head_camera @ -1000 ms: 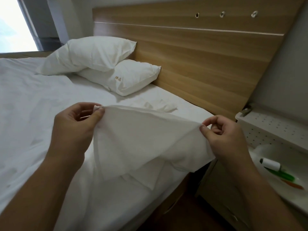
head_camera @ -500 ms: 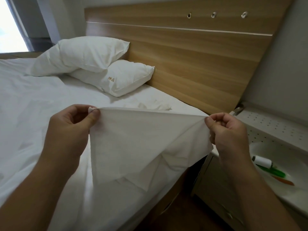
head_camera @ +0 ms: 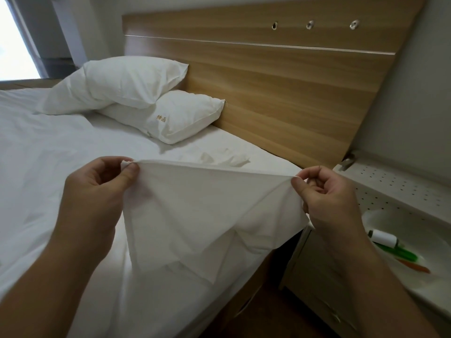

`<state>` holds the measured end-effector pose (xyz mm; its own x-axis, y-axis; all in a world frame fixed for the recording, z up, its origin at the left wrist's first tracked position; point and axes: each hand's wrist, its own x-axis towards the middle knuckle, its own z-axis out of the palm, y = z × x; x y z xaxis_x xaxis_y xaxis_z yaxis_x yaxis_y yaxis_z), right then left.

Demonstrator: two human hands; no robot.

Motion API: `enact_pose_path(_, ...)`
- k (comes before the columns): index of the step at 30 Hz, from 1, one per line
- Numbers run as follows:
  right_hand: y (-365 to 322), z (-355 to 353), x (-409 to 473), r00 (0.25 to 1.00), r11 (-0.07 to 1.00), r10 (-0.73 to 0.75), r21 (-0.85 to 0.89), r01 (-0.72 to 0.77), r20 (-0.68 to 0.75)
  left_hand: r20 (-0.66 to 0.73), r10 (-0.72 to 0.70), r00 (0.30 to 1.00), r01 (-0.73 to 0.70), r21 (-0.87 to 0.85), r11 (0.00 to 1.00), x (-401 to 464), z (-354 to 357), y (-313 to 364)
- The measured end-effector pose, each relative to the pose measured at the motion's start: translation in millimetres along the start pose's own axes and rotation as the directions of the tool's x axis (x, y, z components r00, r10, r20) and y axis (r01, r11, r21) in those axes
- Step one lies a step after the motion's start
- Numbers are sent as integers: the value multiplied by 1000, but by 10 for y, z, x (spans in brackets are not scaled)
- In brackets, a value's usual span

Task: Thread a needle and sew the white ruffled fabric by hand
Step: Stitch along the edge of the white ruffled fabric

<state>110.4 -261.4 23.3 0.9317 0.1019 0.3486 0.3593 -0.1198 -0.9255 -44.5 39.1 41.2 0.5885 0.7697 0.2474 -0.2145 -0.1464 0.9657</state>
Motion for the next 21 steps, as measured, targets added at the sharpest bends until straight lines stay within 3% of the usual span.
enact_pose_path(13, 38, 68, -25, 997, 988, -47, -147, 56, 64, -4, -25, 1000, 25, -3, 1000, 22, -7, -29)
enact_pose_path(21, 62, 39, -34, 999, 998, -49, -30, 49, -17, -28, -37, 999, 37, 11, 999, 22, -25, -21)
